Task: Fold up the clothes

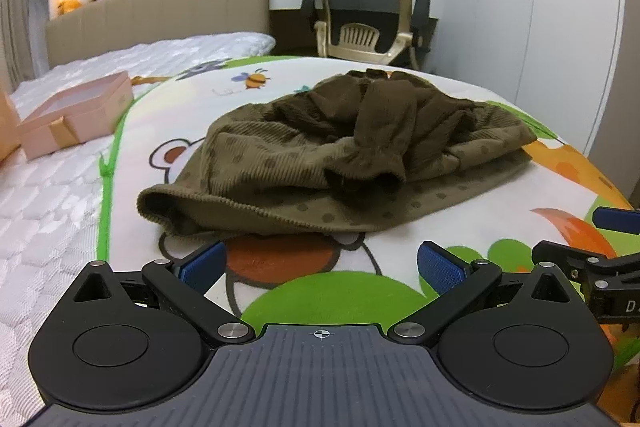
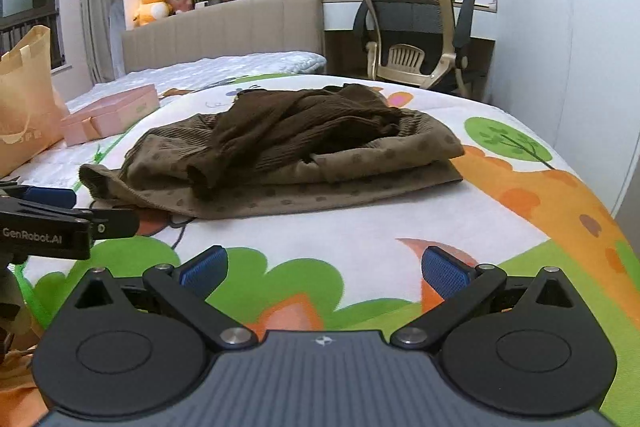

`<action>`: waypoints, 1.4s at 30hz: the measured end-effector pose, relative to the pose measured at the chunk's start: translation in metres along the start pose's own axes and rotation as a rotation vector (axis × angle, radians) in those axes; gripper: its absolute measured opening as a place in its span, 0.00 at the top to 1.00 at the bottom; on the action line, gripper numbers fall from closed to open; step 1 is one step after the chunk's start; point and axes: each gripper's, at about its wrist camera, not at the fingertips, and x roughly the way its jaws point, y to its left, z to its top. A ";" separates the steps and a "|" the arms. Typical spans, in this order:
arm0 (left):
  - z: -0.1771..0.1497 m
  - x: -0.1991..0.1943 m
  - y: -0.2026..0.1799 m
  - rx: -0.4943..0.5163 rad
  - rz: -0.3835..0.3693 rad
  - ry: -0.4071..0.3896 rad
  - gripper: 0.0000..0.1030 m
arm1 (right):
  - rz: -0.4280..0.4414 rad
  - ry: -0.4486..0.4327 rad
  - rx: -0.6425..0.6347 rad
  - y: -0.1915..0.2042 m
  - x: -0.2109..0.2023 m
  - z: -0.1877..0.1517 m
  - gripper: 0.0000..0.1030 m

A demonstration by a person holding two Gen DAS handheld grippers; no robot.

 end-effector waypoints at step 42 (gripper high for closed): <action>-0.004 0.007 0.009 -0.004 0.027 0.037 0.00 | 0.014 0.024 0.024 0.007 0.010 0.002 0.00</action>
